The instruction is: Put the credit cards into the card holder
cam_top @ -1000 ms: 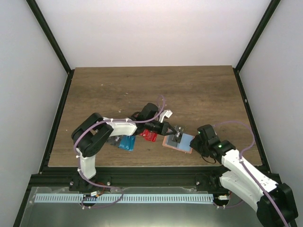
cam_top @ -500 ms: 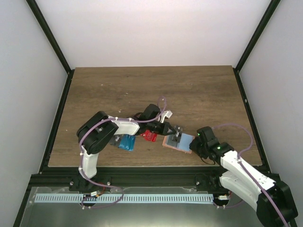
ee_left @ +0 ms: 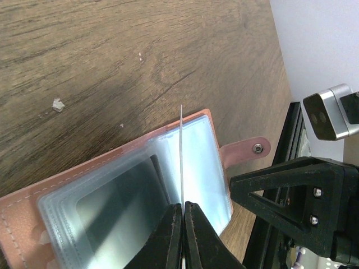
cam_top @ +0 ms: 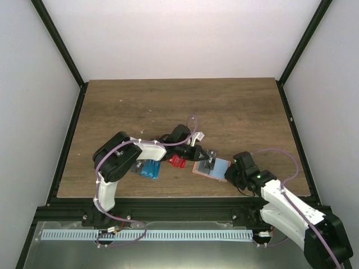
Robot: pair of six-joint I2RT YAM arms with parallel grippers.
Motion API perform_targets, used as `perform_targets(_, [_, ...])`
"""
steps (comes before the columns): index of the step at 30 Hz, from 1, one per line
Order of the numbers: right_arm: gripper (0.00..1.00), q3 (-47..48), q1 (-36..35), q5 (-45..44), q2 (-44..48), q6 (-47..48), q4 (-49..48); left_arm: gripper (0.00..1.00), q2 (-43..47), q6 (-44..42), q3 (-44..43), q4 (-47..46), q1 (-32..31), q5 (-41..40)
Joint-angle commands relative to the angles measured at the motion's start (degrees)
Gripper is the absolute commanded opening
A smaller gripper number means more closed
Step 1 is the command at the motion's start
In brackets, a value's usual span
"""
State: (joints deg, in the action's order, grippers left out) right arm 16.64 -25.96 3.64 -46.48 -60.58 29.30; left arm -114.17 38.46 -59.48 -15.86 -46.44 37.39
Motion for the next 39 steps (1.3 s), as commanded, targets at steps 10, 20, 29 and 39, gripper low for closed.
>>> perform_targets(10, [0.2, -1.1, 0.2, 0.84, 0.59, -0.25, -1.65, 0.04, -1.75, 4.15, 0.26, -3.15, -0.76, -0.56])
perform_targets(20, [0.2, -1.08, 0.16, 0.71, 1.04, -0.34, -1.41, 0.04, -0.29, 6.38, 1.99, -1.01, -0.76, -2.81])
perform_targets(29, [0.2, -1.09, 0.2, 0.93, 1.39, -0.26, -1.42, 0.04, -0.16, 7.55, 2.28, 1.85, -1.08, -3.39])
perform_targets(39, [0.2, -1.39, 0.2, 0.89, 1.74, -0.26, -1.45, 0.04, 0.16, 6.76, 1.54, 5.51, -1.89, -1.61])
